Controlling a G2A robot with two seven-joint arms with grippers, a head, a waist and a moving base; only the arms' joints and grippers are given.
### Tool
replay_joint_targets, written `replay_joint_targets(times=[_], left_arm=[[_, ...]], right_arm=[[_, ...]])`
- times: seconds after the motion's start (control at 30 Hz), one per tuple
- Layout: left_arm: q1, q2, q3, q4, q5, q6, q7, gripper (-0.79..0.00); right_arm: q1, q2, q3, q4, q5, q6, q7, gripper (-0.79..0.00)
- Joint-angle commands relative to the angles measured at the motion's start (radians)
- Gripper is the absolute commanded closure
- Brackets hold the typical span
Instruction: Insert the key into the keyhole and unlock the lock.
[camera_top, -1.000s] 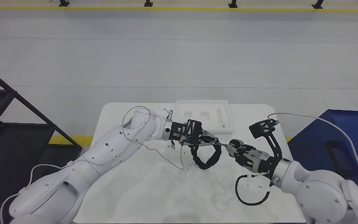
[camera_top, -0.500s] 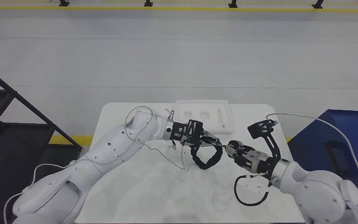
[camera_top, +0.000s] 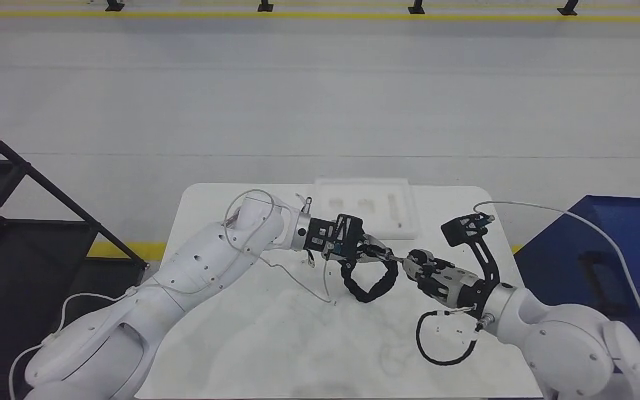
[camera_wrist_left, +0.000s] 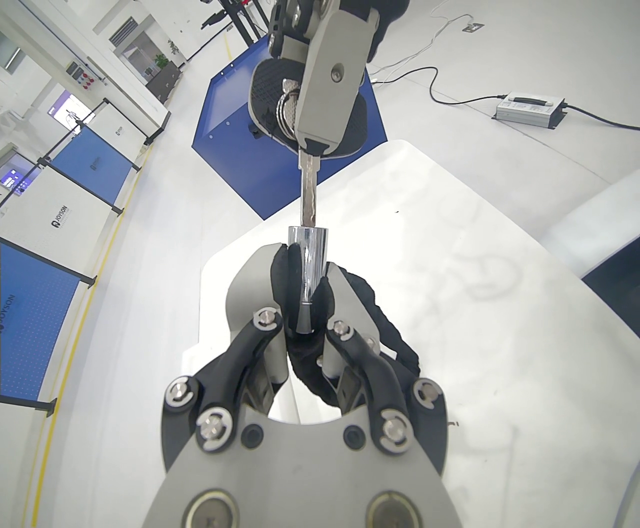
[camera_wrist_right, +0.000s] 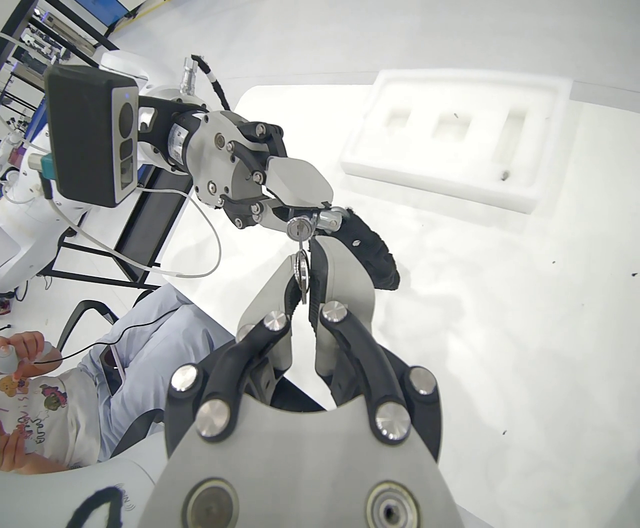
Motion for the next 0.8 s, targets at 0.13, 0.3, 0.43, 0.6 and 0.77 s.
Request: replay_joint_targets(times=[0.13, 0.3, 0.43, 0.6, 0.77], left_arm=[[0.008, 0.0, -0.01, 0.002, 0.003, -0.006, 0.007, 0.0], [0.012, -0.001, -0.016, -0.001, 0.003, -0.015, 0.007, 0.0], [0.011, -0.004, -0.02, -0.006, 0.005, -0.021, -0.002, 0.0], [0.01, -0.008, -0.024, -0.014, 0.005, -0.025, -0.016, 0.0], [0.011, -0.011, -0.025, -0.02, 0.009, -0.03, -0.034, 0.0]], right_arm=[[0.01, -0.001, -0.016, 0.0, -0.009, 0.008, 0.003, 0.0], [0.018, -0.002, -0.029, 0.0, -0.013, 0.012, 0.001, 0.0], [0.023, -0.003, -0.037, 0.0, -0.025, 0.02, 0.002, 0.0], [0.031, -0.003, -0.055, 0.0, -0.051, 0.034, 0.008, 0.0], [0.04, -0.005, -0.073, 0.0, -0.071, 0.052, 0.009, 0.0]])
